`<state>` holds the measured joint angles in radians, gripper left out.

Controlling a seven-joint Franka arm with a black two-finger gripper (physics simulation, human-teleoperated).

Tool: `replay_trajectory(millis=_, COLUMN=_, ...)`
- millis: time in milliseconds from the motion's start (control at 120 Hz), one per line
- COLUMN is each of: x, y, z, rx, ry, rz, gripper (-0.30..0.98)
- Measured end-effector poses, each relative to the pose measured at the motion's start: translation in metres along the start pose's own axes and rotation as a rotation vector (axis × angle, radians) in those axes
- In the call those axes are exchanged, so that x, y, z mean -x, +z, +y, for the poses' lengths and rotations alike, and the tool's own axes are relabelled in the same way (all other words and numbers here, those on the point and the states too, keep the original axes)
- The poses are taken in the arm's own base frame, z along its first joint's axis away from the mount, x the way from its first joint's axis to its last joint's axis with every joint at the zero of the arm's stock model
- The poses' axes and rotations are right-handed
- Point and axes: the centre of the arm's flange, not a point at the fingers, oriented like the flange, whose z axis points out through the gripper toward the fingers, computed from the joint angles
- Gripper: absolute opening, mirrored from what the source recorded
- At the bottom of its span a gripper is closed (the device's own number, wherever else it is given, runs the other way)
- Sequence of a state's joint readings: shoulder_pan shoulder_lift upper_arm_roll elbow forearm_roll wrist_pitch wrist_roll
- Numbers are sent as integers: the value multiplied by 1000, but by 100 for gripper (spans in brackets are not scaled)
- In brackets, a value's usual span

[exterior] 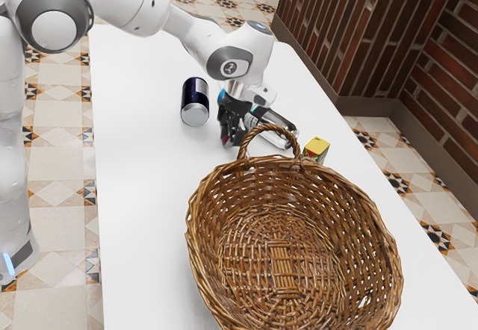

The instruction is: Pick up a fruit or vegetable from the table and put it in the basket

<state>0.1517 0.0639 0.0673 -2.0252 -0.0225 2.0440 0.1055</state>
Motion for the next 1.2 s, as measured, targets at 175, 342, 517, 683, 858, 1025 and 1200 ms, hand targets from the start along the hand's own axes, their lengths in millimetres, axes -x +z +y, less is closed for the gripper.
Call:
replay_trajectory(millis=175, x=0, y=-10, z=2, rx=-5, ry=-2, rz=18, gripper=15)
replay_trajectory(millis=342, x=1, y=-64, z=13, rx=-23, ry=15, rz=88, gripper=15)
replay_trajectory(millis=517, x=3, y=-162, z=36, rx=-101, ry=42, rz=153, gripper=15)
replay_trajectory(millis=683, x=10, y=-240, z=131, rx=-181, ry=162, rz=183, gripper=15)
replay_trajectory(millis=858, x=32, y=-246, z=272, rx=-224, ry=370, rz=145, gripper=15)
replay_trajectory(millis=1025, x=42, y=-219, z=351, rx=-225, ry=487, rz=90, gripper=15)
replay_trajectory(millis=1200, x=45, y=-183, z=394, rx=-212, ry=547, rz=31, gripper=15)
